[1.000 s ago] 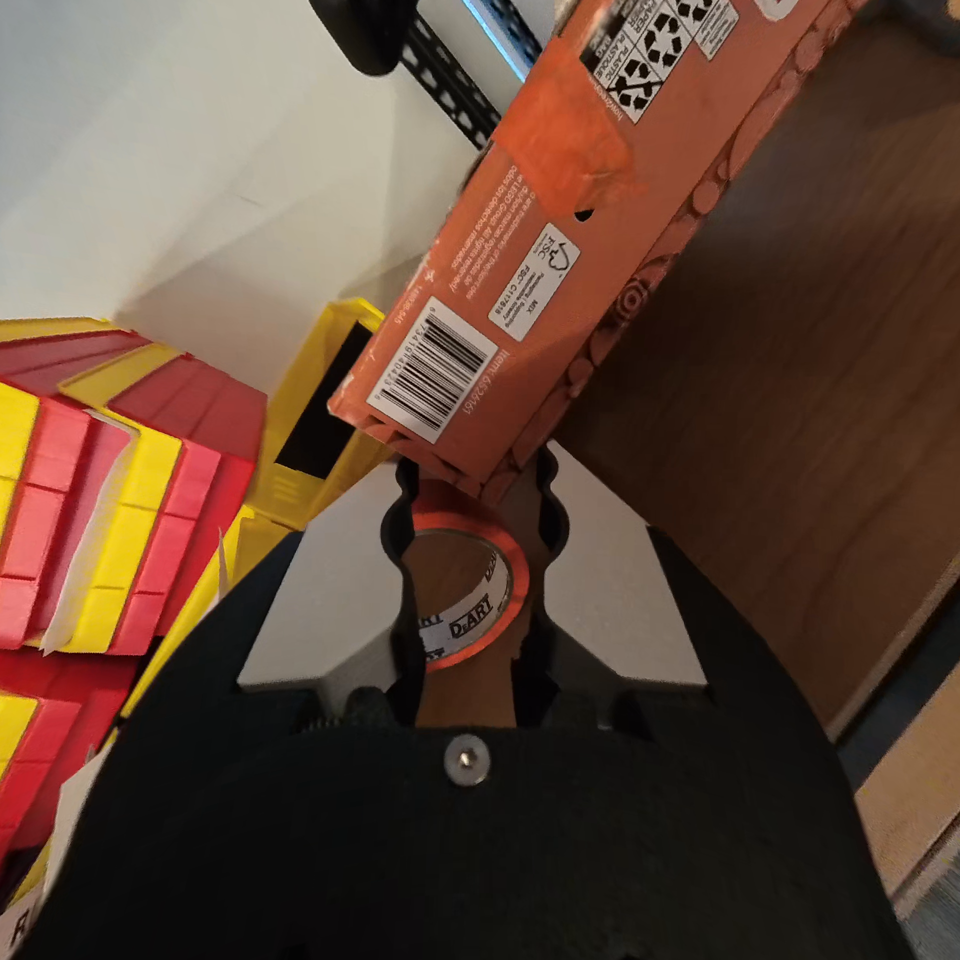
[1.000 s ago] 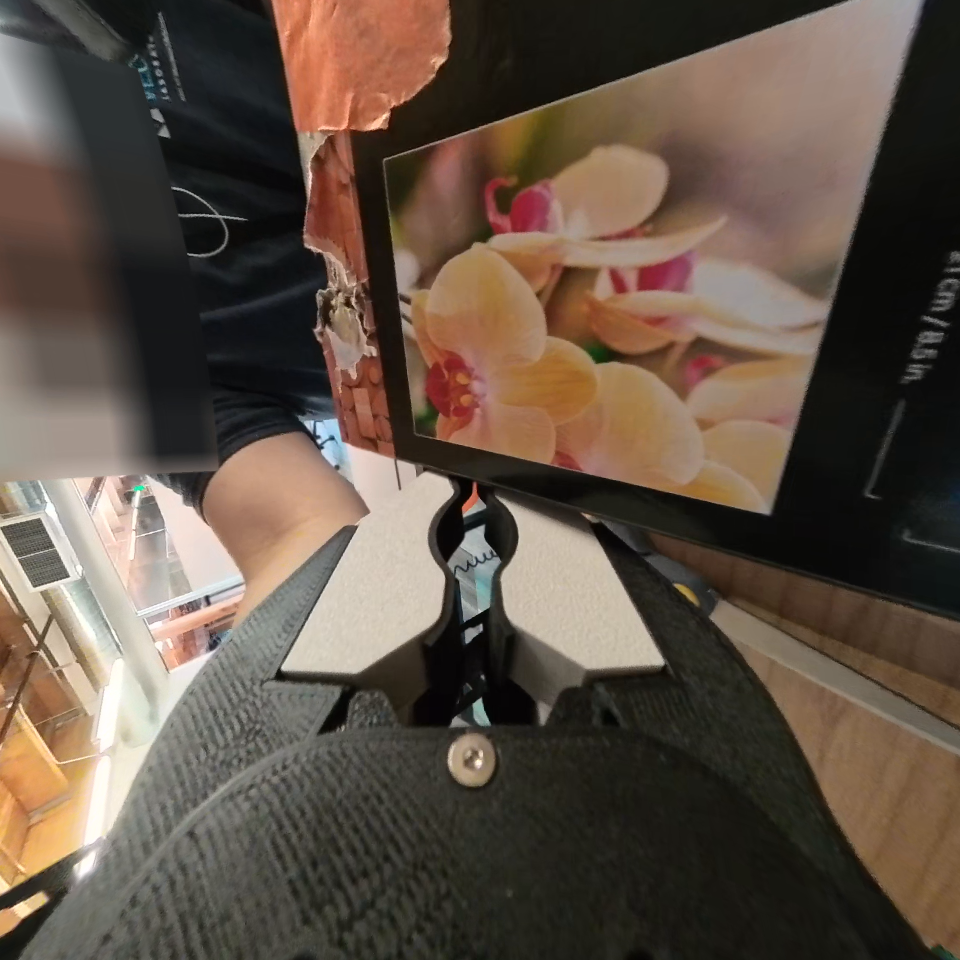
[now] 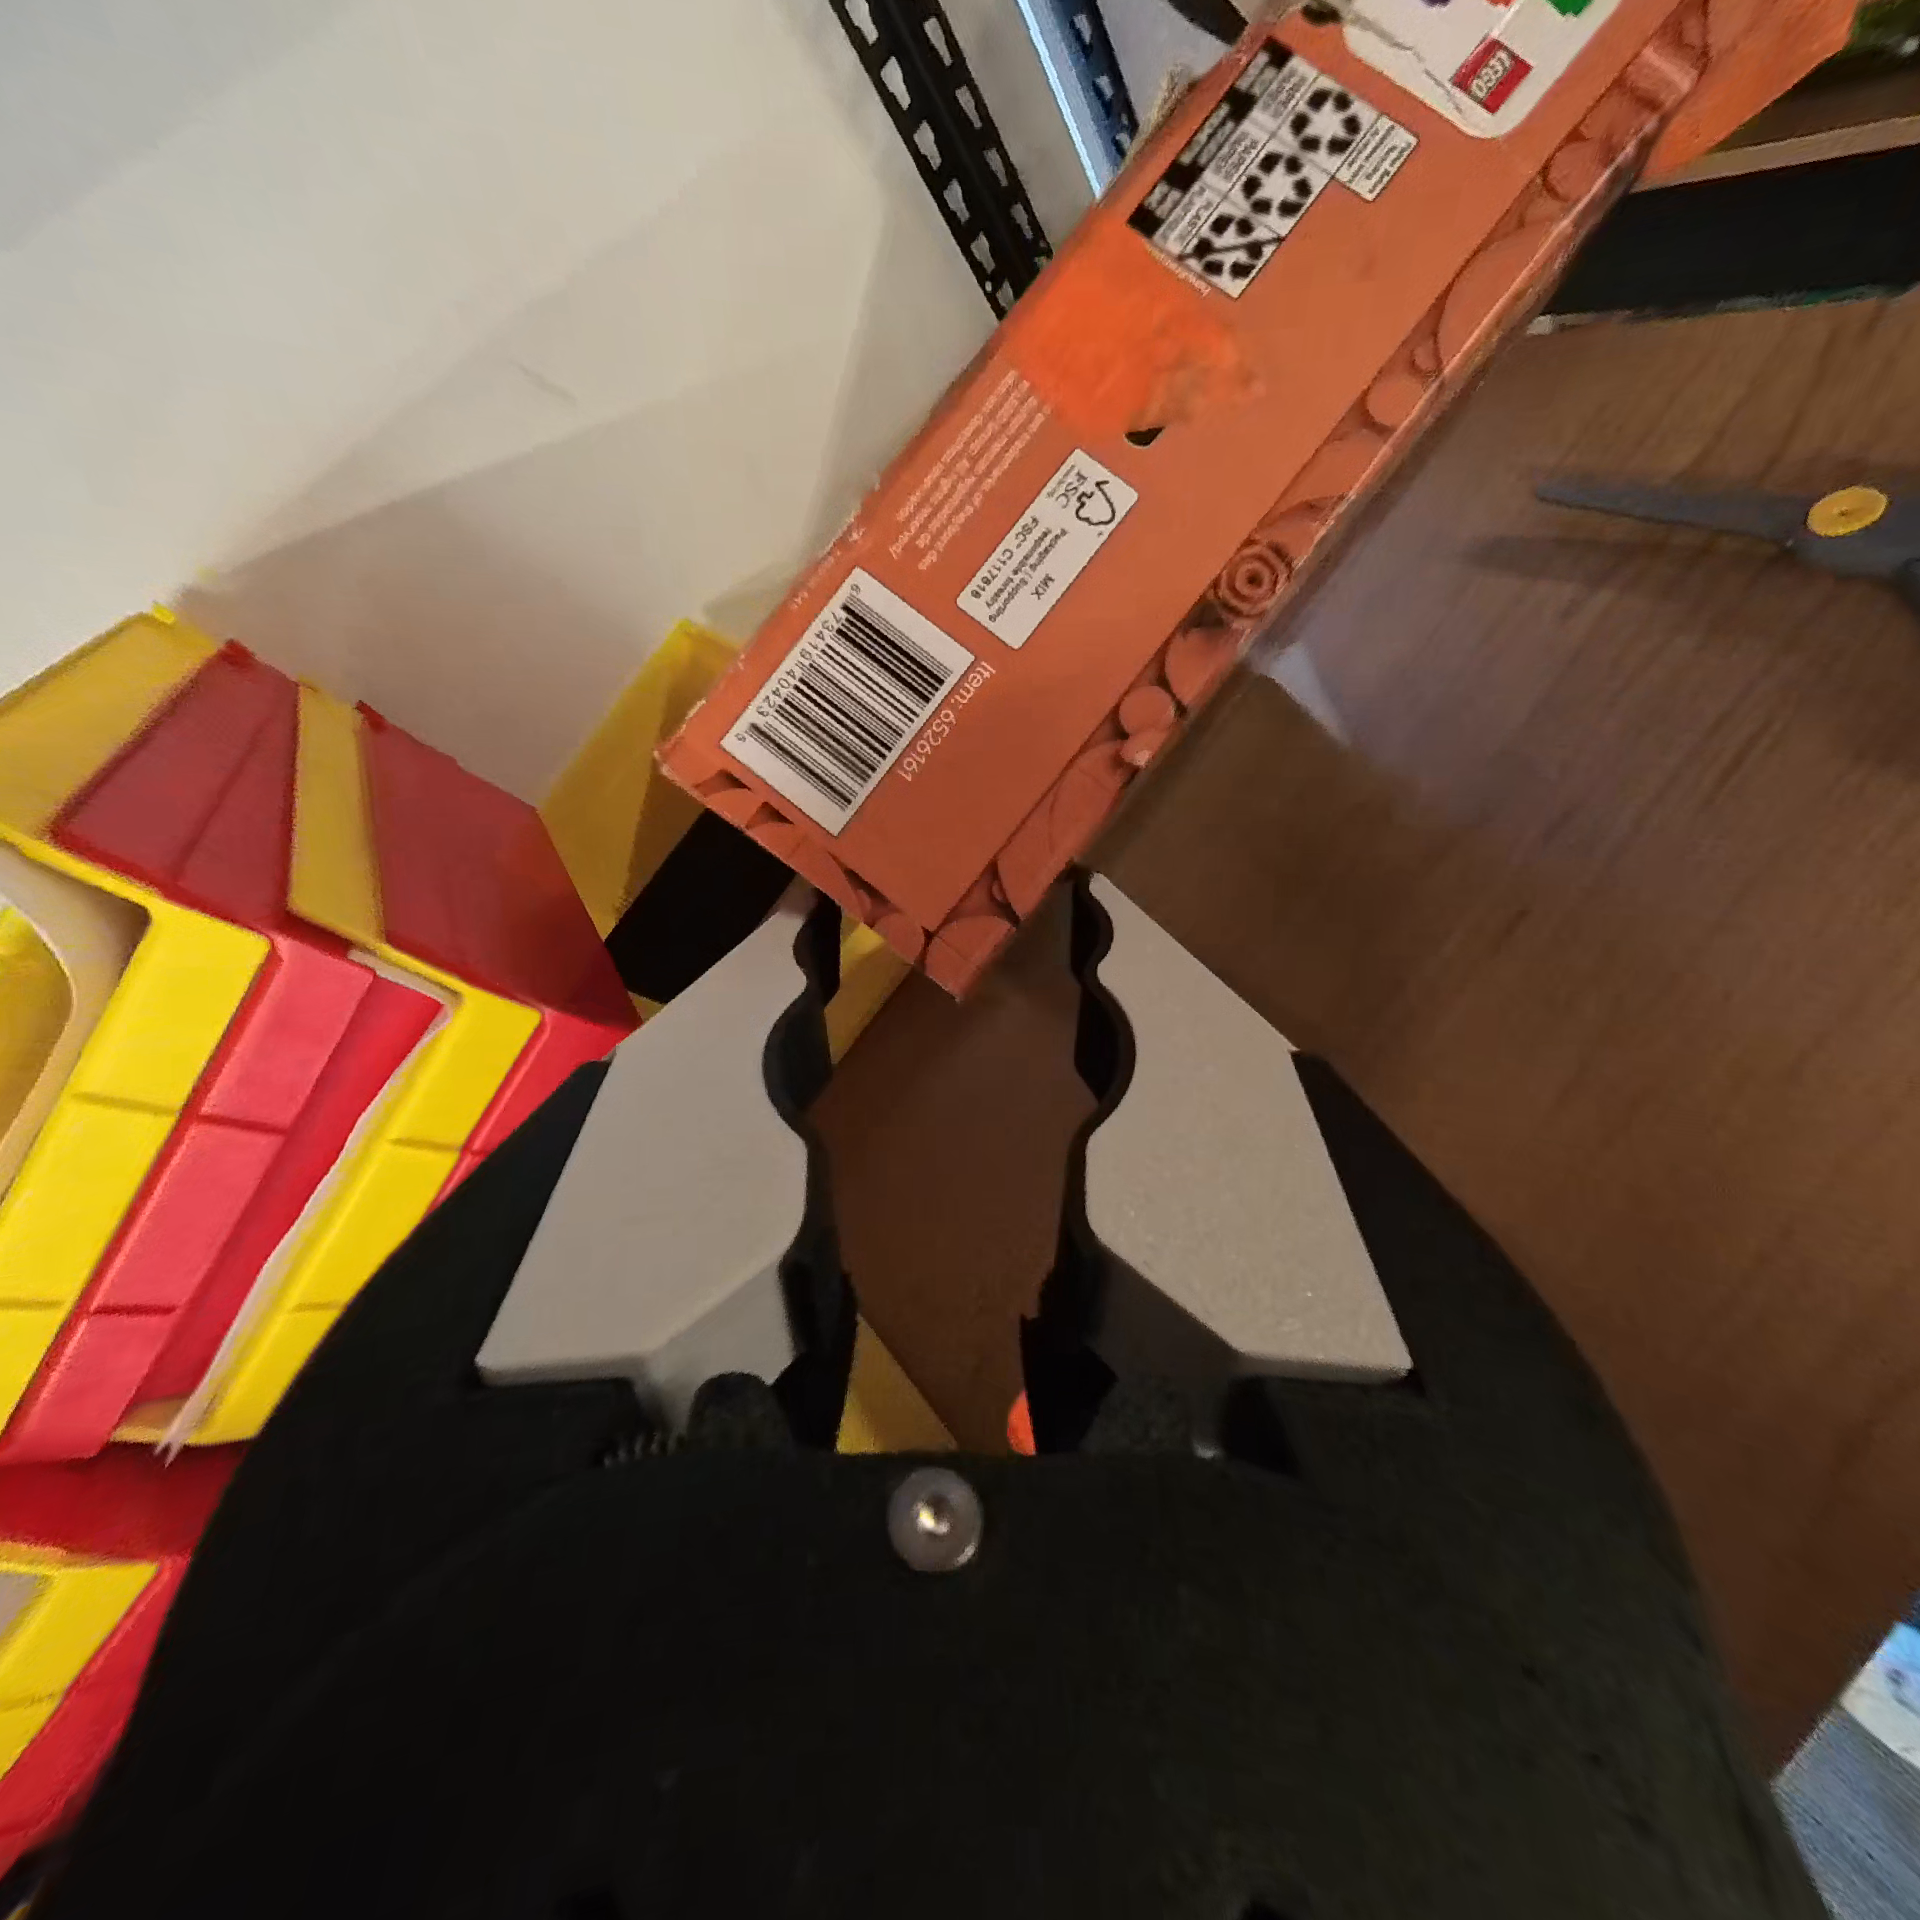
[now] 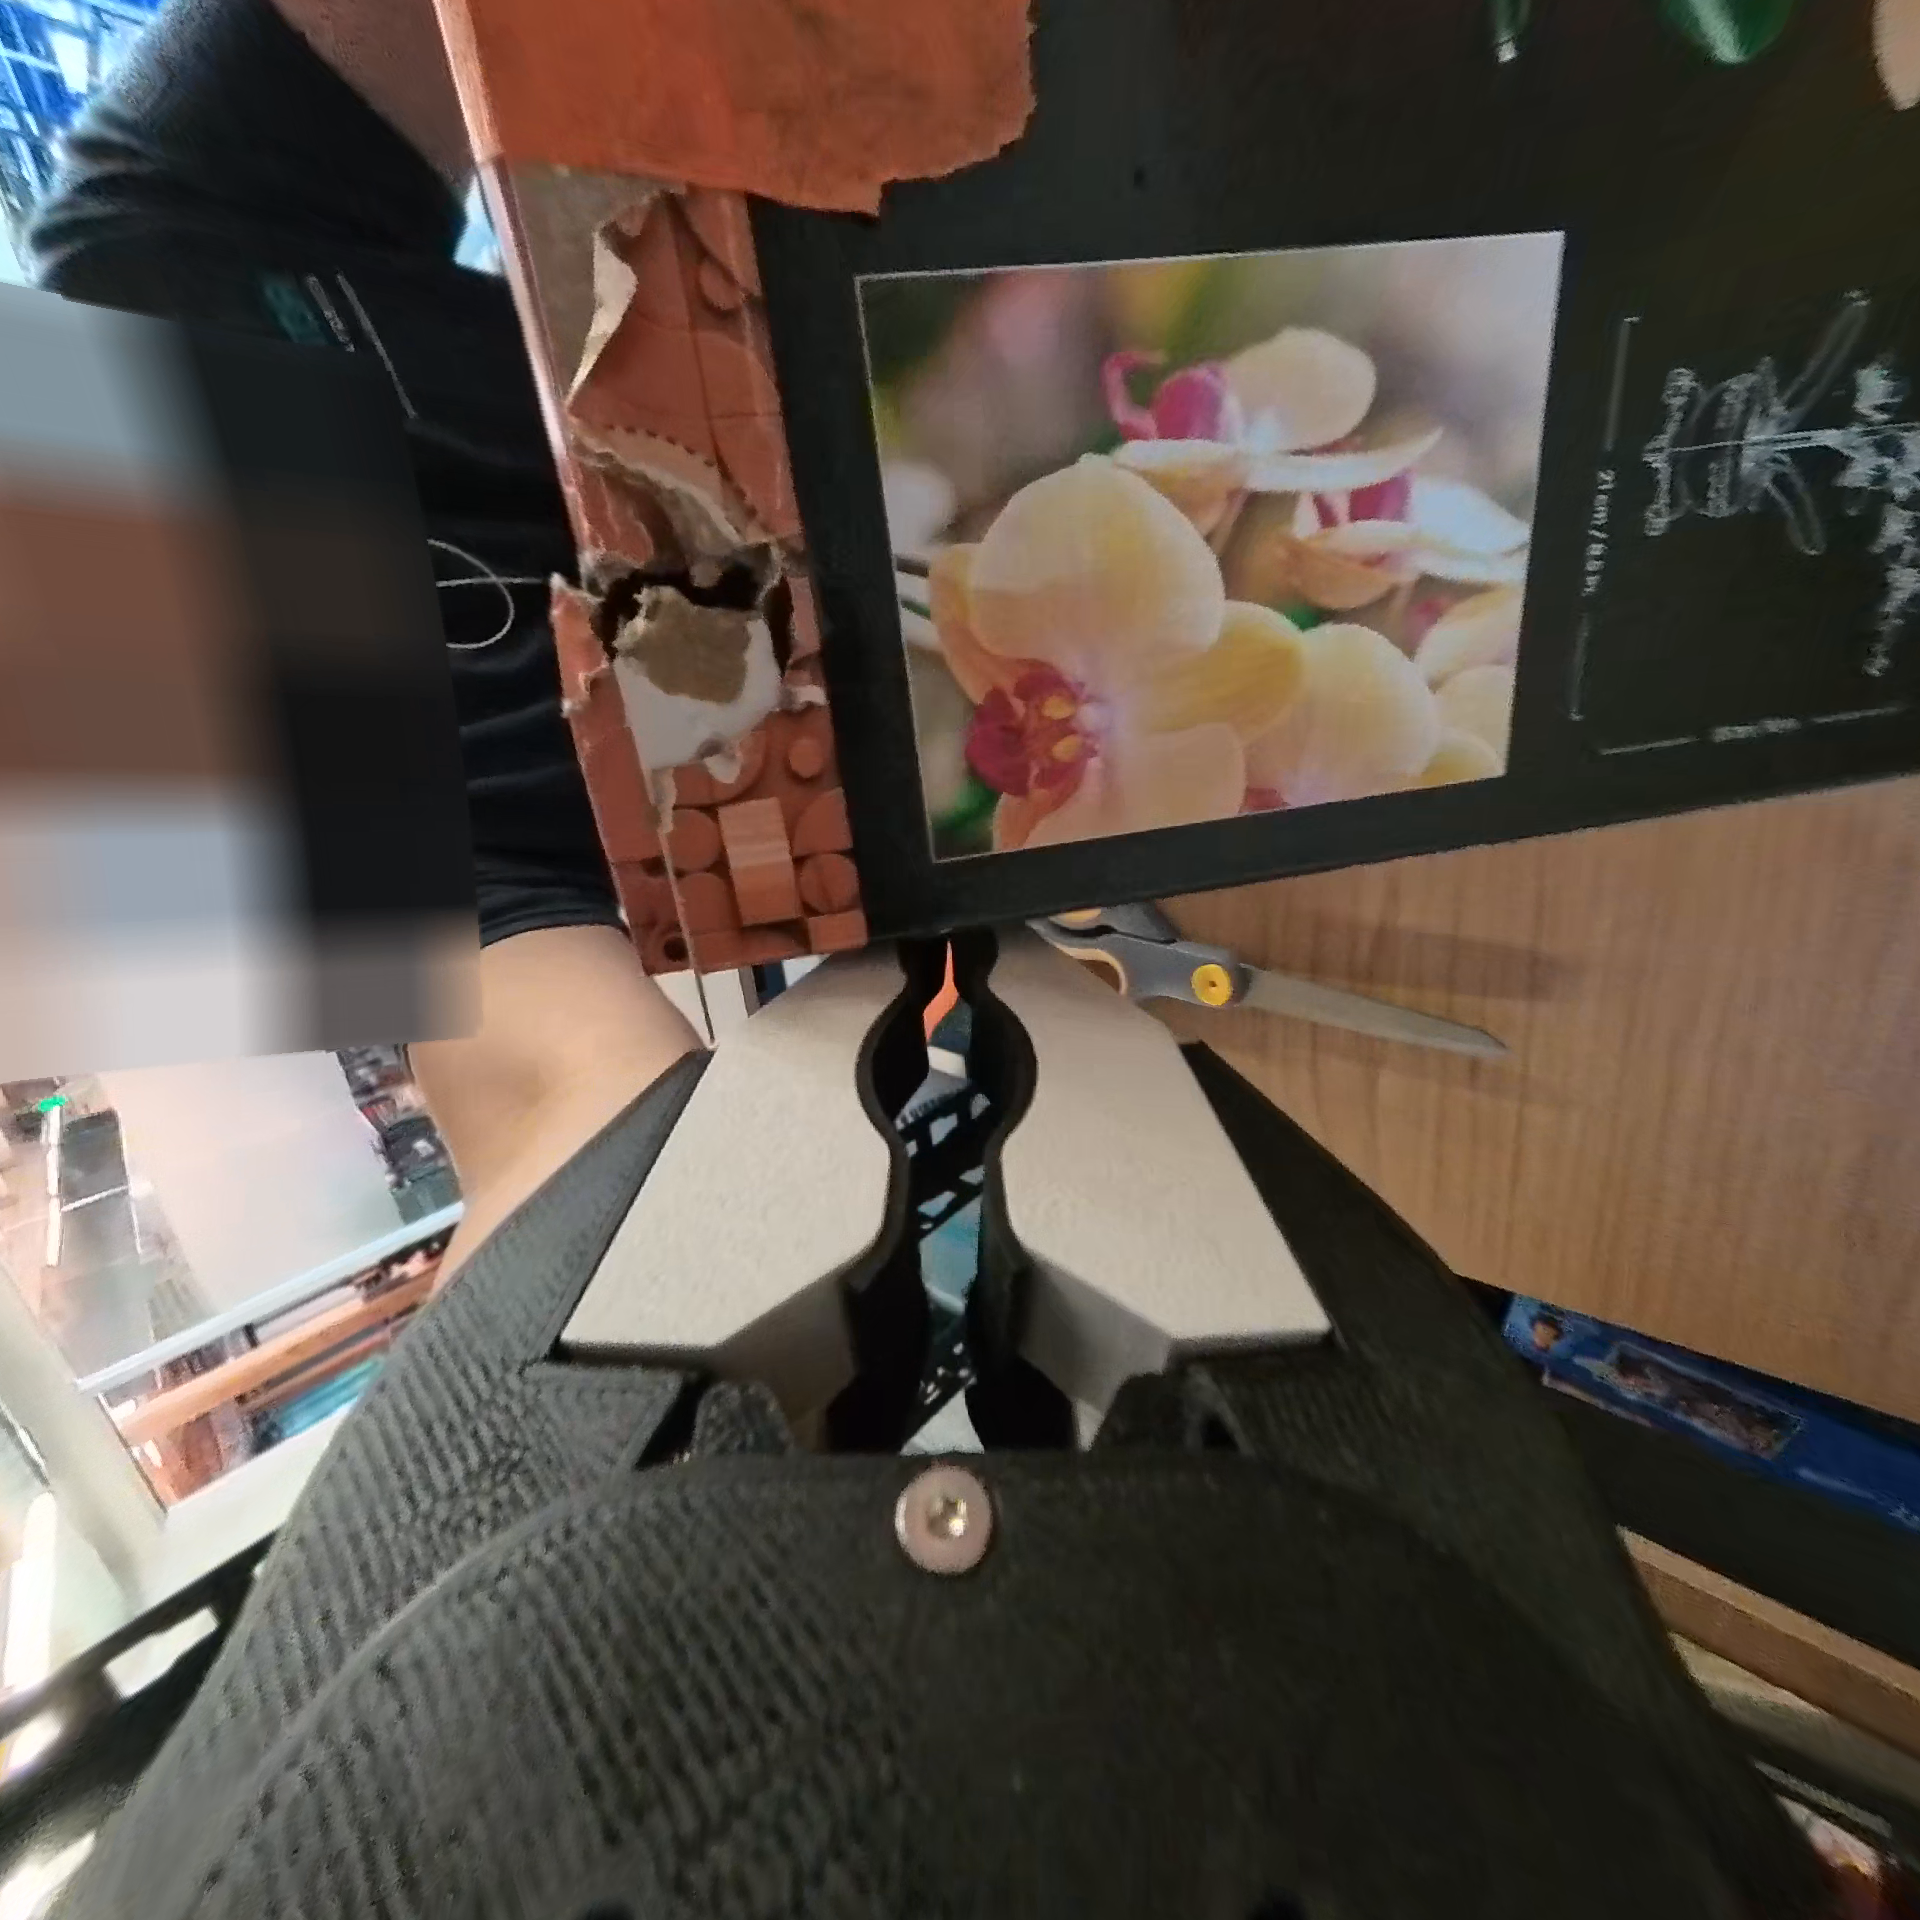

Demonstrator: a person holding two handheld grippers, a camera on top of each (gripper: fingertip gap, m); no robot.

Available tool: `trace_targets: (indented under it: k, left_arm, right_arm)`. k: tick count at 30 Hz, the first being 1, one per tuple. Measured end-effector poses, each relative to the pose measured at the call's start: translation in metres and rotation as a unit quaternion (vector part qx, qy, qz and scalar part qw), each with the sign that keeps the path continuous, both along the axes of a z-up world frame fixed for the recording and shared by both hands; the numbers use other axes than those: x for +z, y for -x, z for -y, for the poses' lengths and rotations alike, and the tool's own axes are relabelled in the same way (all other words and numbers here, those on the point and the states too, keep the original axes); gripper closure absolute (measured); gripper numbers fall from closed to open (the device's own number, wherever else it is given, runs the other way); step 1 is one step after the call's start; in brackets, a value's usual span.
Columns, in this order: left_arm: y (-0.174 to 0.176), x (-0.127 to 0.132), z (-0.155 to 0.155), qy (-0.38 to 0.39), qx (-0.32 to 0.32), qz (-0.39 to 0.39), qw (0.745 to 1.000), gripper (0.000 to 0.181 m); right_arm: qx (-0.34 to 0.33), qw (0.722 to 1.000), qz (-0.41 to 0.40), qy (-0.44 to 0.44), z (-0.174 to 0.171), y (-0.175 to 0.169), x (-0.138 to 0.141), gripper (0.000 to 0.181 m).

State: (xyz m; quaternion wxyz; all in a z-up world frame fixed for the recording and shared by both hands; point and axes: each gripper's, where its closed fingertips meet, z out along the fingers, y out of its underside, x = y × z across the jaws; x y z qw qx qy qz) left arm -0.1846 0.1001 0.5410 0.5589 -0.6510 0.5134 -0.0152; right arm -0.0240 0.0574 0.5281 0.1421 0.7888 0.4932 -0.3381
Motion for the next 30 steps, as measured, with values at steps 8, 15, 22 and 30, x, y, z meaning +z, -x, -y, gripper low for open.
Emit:
trace_targets:
  k: [8, 15, 22, 30]
  left_arm:
    - [-0.009, 0.019, -0.035, 0.008, -0.007, 0.013, 1.0, 0.136]
    - [-0.01, 0.022, -0.041, 0.01, -0.002, 0.032, 0.999, 0.137]
    - [-0.006, 0.021, -0.03, 0.003, 0.002, 0.037, 0.999, 0.137]
    - [0.003, 0.024, -0.01, 0.004, 0.001, 0.038, 0.999, 0.137]
  right_arm:
    - [-0.018, 0.998, -0.052, -0.042, -0.038, -0.006, 0.015, 0.181]
    - [-0.004, 0.995, -0.073, -0.062, -0.044, -0.006, 0.017, 0.181]
    - [0.016, 0.996, -0.071, -0.054, -0.034, 0.0, 0.018, 0.181]
    - [0.036, 0.995, -0.07, -0.053, -0.015, 0.007, 0.019, 0.181]
